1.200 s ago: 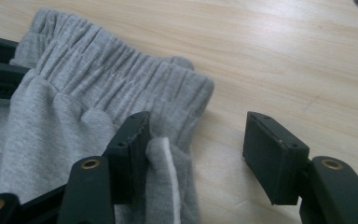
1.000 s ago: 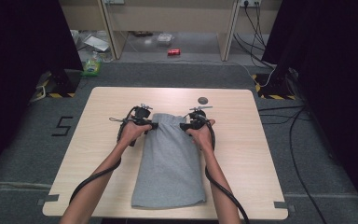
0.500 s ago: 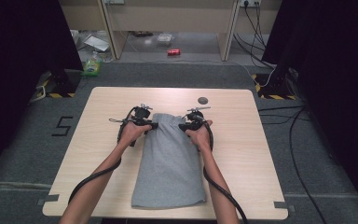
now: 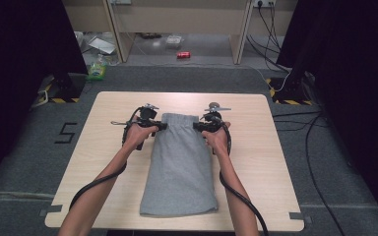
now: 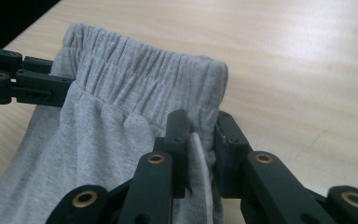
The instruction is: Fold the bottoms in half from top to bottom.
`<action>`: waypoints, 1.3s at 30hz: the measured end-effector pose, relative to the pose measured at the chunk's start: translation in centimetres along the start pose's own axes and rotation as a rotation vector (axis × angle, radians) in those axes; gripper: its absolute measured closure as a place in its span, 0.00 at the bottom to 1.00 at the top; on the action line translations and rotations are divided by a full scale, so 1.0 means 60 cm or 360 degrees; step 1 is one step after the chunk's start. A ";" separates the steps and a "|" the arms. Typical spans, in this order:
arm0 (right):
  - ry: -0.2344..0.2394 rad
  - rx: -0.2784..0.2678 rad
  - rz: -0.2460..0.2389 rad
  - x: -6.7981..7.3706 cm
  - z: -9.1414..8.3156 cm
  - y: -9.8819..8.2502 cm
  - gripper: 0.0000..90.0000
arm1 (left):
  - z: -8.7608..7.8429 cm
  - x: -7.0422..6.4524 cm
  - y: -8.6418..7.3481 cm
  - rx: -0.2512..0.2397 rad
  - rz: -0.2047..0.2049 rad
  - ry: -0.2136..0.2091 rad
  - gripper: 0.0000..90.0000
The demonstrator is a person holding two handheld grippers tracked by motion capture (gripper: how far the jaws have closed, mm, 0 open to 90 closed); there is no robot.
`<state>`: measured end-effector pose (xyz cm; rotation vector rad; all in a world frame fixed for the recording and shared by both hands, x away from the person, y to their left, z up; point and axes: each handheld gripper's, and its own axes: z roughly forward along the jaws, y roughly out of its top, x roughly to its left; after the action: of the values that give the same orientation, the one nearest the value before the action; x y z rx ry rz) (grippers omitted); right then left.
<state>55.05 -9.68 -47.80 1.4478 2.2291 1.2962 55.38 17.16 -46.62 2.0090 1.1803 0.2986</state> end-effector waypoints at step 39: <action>0.0265 -0.0308 -0.0402 0.131 -0.237 -0.133 0.87 | -0.221 -0.135 -0.153 -0.0310 0.0401 -0.0322 0.81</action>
<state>37.84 -12.47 -42.95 0.9893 2.2234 1.5413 37.92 19.59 -42.87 1.9637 0.7447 0.3139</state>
